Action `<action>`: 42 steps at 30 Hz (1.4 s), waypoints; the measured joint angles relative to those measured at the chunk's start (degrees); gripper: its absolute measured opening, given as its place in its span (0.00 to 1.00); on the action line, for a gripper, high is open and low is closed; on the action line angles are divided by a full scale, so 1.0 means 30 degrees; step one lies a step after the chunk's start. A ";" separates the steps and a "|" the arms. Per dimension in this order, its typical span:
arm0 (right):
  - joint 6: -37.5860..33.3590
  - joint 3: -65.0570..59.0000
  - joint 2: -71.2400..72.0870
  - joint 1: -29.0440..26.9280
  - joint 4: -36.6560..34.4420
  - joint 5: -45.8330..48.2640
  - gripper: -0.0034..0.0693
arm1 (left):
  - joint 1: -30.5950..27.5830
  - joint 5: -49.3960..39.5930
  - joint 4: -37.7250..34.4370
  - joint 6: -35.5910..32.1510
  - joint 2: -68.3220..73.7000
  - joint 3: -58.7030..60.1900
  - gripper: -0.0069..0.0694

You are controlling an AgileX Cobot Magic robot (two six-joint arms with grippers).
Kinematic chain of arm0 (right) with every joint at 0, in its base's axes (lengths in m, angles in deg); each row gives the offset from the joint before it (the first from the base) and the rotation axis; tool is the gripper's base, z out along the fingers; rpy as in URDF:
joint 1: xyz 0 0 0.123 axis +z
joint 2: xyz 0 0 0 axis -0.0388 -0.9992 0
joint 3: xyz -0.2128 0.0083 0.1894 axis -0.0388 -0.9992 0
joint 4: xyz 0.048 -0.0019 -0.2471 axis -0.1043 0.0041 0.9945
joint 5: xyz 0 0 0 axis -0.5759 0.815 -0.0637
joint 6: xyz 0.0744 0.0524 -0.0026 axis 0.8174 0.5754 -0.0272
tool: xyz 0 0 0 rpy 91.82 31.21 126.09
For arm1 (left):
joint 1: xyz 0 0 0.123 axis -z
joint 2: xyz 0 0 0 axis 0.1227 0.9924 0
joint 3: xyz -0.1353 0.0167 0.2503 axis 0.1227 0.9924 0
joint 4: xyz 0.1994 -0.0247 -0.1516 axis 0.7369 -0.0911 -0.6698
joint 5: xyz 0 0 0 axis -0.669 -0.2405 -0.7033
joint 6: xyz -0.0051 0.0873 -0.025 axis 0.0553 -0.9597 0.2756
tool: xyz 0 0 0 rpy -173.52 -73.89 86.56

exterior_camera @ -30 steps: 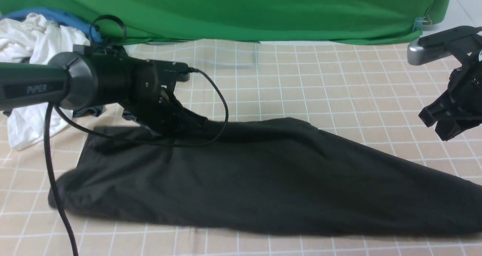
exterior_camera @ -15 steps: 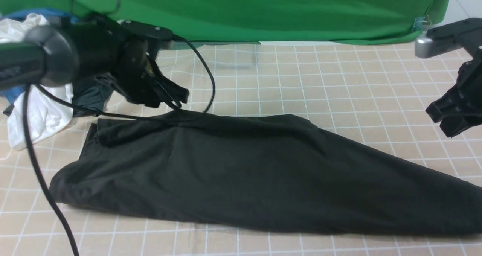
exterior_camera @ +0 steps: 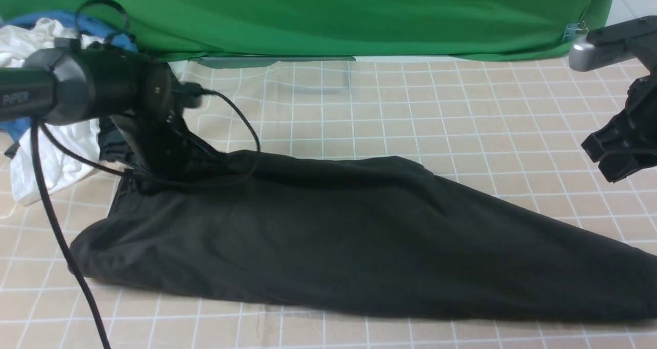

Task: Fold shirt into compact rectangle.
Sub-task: 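Pull the folded dark garment lengthwise by its ends to straighten it flat on the table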

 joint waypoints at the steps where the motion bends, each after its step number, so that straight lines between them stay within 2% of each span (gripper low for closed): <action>1: 0.0000 0.0000 0.0000 0.0000 0.0000 0.0000 0.20 | -0.0229 0.0481 0.0036 0.0000 0.0025 -0.0046 0.12; 6: 0.0000 0.0000 0.0000 0.0000 -0.0106 0.0069 0.22 | -0.1401 0.1369 0.0098 0.0020 0.0167 -0.1244 0.12; 13: -0.0009 0.0000 0.0000 0.0000 -0.0652 0.0969 0.22 | -0.2075 -0.3685 -0.0502 -0.1343 -0.1214 -0.2938 0.12; 15: -0.0050 0.0000 0.0000 0.0000 -0.0701 0.1213 0.22 | -0.2075 -0.3964 -0.0926 -0.1602 -0.2009 -0.2578 0.12; 17: -0.0150 0.0000 0.0016 0.0000 -0.0713 0.1550 0.22 | -0.2075 -0.4033 -0.1399 -0.1643 -0.3601 -0.1260 0.12; 21: -0.0484 0.0000 0.0016 0.0000 -0.0713 0.1768 0.23 | -0.2075 -0.3757 -0.1560 -0.0805 -0.7733 0.4007 0.12; 25: -0.0506 0.0000 0.0034 0.0000 -0.0816 0.1511 0.23 | -0.2075 -0.2043 -0.0946 -0.0521 -0.9081 0.6931 0.13; 28: -0.0725 0.0000 0.0034 0.0000 -0.1308 0.1197 0.24 | -0.2075 -0.1285 -0.0791 -0.0398 -0.8918 0.7413 0.21; 33: -0.1926 0.0000 0.0034 0.0000 -0.2806 0.0804 0.24 | -0.2075 0.0041 -0.0429 -0.0291 -0.7647 0.7472 0.47; 35: -0.2235 0.0000 0.0034 0.0000 -0.2964 0.0763 0.24 | -0.2075 0.0535 -0.0278 -0.0269 -0.7140 0.7488 0.61; 38: -0.2471 0.0000 0.0034 0.0000 -0.3032 0.0703 0.24 | -0.2075 0.0979 -0.0116 -0.0270 -0.6526 0.7488 0.74; 42: -0.2494 0.0000 0.0034 0.0000 -0.3054 0.0473 0.24 | -0.2075 0.1047 -0.0178 -0.0270 -0.5899 0.7488 0.78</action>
